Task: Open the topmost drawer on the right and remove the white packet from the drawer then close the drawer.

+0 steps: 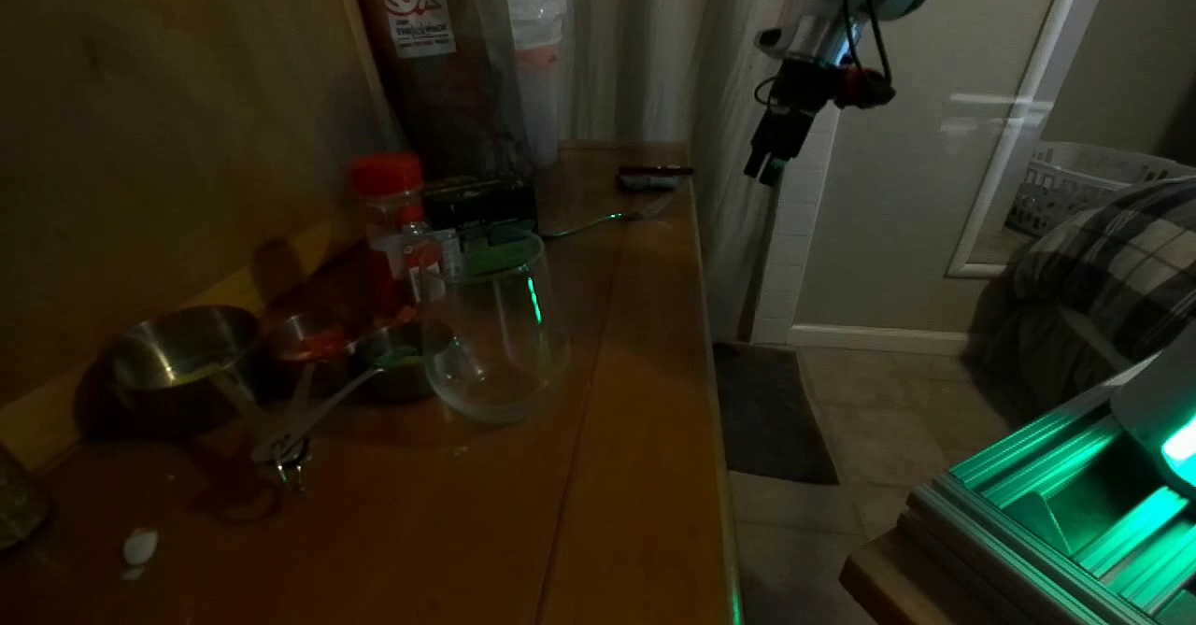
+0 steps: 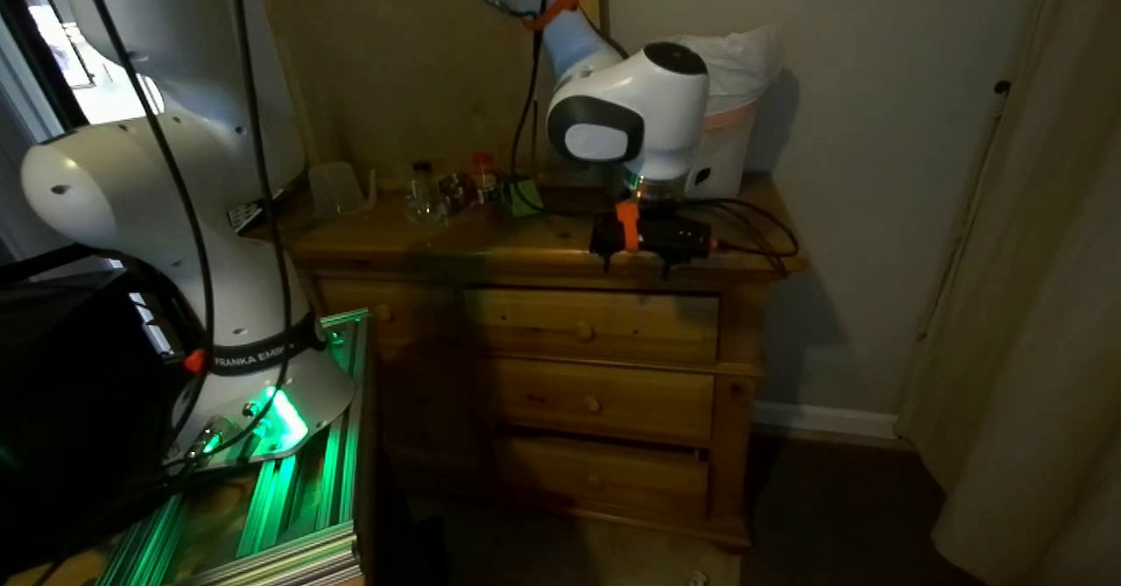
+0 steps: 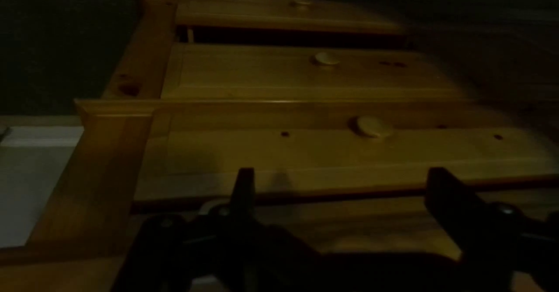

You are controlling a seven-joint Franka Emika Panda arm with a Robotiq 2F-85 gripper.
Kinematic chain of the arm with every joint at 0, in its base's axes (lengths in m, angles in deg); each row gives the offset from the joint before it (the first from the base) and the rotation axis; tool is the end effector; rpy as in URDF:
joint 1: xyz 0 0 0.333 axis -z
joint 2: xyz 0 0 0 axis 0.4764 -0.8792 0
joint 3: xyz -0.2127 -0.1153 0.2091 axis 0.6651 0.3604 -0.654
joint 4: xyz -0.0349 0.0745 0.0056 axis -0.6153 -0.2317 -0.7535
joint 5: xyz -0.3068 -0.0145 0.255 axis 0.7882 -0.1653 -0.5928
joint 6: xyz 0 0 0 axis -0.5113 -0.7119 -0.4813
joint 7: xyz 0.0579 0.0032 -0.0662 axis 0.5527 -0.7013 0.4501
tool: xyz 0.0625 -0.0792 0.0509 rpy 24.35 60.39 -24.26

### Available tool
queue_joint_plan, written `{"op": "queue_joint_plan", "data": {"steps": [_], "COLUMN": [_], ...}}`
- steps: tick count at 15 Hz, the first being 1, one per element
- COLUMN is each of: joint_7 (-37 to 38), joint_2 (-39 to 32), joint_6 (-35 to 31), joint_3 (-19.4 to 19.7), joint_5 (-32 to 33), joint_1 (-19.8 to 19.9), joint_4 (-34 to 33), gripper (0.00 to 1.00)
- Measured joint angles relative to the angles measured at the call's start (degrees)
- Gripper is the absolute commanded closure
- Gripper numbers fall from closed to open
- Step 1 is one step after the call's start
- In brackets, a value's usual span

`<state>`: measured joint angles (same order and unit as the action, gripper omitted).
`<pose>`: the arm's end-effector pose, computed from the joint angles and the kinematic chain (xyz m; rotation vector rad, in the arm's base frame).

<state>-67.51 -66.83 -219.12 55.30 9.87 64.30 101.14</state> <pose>0.5208 -0.0537 0.2146 -2.4440 -1.4217 -0.3161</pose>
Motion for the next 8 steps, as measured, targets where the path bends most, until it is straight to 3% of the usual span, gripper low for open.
{"op": "queue_joint_plan", "data": {"steps": [3,8], "joint_7": [-3.4,-3.1], "joint_2": [9.3,18.8], "joint_6": [6.1,12.3], "joint_3": [4.6,19.2], "joint_5": [-8.2,-11.2], "joint_1": [-4.7,-18.4], "joint_4": [1.8,4.4], "gripper": [0.00,0.00]}}
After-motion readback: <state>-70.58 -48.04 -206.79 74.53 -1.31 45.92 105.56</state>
